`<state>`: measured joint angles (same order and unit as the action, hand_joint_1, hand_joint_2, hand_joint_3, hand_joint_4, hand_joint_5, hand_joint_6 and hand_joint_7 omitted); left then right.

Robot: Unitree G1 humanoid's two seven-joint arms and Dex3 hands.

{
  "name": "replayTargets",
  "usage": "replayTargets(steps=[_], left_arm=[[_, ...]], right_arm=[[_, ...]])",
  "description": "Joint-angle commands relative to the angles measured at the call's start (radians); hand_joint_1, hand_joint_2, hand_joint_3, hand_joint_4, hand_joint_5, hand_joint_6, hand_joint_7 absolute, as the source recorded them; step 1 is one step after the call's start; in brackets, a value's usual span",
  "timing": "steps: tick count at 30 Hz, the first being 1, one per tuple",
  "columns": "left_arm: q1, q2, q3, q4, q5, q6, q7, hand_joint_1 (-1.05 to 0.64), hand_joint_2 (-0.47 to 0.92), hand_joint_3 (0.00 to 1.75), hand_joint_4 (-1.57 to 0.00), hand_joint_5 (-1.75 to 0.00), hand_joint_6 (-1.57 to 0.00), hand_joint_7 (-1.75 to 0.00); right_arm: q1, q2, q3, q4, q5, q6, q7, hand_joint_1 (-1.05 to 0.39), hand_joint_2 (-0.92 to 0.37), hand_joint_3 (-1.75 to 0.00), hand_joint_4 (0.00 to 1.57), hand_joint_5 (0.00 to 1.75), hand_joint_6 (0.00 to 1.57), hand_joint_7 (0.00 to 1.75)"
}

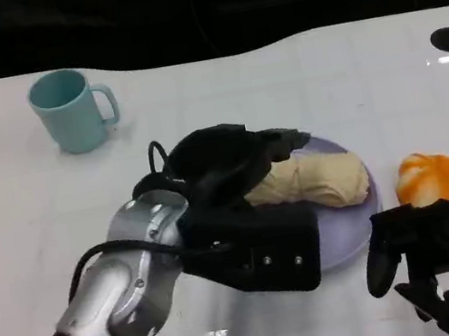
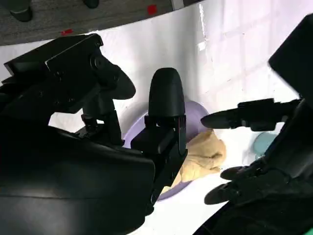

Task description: Grasp the towel on the left side of the plate with the left hand and place it into the plate.

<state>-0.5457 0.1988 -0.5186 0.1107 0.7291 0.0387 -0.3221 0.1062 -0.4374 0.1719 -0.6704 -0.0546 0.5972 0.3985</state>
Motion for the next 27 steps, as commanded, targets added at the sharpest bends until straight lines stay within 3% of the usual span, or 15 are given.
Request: replayTargets(steps=[1, 4, 10, 15, 17, 19, 20, 23, 27], left_arm=[[0.036, 0.043, 0.057, -0.081, -0.064, 0.037, -0.072, -0.66, 0.92, 0.14, -0.18, -0.49, -0.32, -0.01], [0.074, 0.072, 0.119, -0.159, -0.152, 0.07, -0.141, -0.6, 0.92, 0.17, -0.18, -0.57, -0.36, -0.03], [0.18, 0.118, 0.233, -0.29, -0.321, 0.114, -0.207, -0.43, 0.92, 0.22, -0.33, -0.65, -0.48, -0.07], [0.345, 0.043, 0.392, -0.398, -0.565, 0.158, -0.156, -0.24, 0.92, 0.2, -0.63, -0.82, -0.71, -0.17], [0.411, -0.002, 0.442, -0.454, -0.645, 0.224, -0.127, -0.17, 0.91, 0.24, -0.78, -0.95, -0.89, -0.26], [0.479, -0.037, 0.483, -0.537, -0.722, 0.334, -0.105, -0.14, 0.7, 0.7, -0.78, -1.14, -0.95, -0.41], [0.503, -0.046, 0.497, -0.577, -0.753, 0.39, -0.096, -0.13, 0.59, 0.93, -0.77, -1.28, -0.94, -0.58], [0.558, -0.062, 0.543, -0.682, -0.846, 0.539, -0.076, -0.11, 0.5, 1.15, -0.76, -1.45, -0.86, -0.88], [0.609, -0.066, 0.611, -0.8, -0.976, 0.739, -0.047, -0.09, 0.46, 1.29, -0.79, -1.55, -0.85, -1.04]], right_arm=[[-0.006, -0.009, -0.003, -0.001, -0.004, 0.005, 0.0, 0.02, -0.58, -1.06, 0.69, 1.71, 0.67, 1.43], [-0.011, -0.01, 0.004, 0.002, -0.012, -0.001, -0.002, 0.02, -0.57, -1.06, 0.7, 1.71, 0.68, 1.43], [-0.019, -0.01, 0.017, 0.008, -0.024, -0.002, -0.005, 0.02, -0.58, -1.06, 0.71, 1.7, 0.68, 1.43], [-0.026, -0.001, 0.022, 0.009, -0.025, 0.007, -0.005, 0.01, -0.57, -1.07, 0.71, 1.7, 0.69, 1.42], [-0.027, 0.0, 0.021, 0.007, -0.021, 0.009, -0.004, 0.02, -0.58, -1.07, 0.71, 1.69, 0.69, 1.42], [-0.028, 0.001, 0.02, 0.007, -0.018, 0.006, -0.003, 0.02, -0.58, -1.07, 0.72, 1.7, 0.69, 1.42], [-0.028, 0.001, 0.021, 0.008, -0.019, 0.004, -0.002, 0.02, -0.57, -1.07, 0.72, 1.7, 0.7, 1.42], [-0.03, 0.001, 0.023, 0.008, -0.018, 0.003, -0.002, 0.02, -0.57, -1.07, 0.72, 1.69, 0.7, 1.42], [-0.034, 0.003, 0.022, 0.008, -0.015, 0.013, -0.002, 0.02, -0.57, -1.07, 0.72, 1.69, 0.7, 1.42]])
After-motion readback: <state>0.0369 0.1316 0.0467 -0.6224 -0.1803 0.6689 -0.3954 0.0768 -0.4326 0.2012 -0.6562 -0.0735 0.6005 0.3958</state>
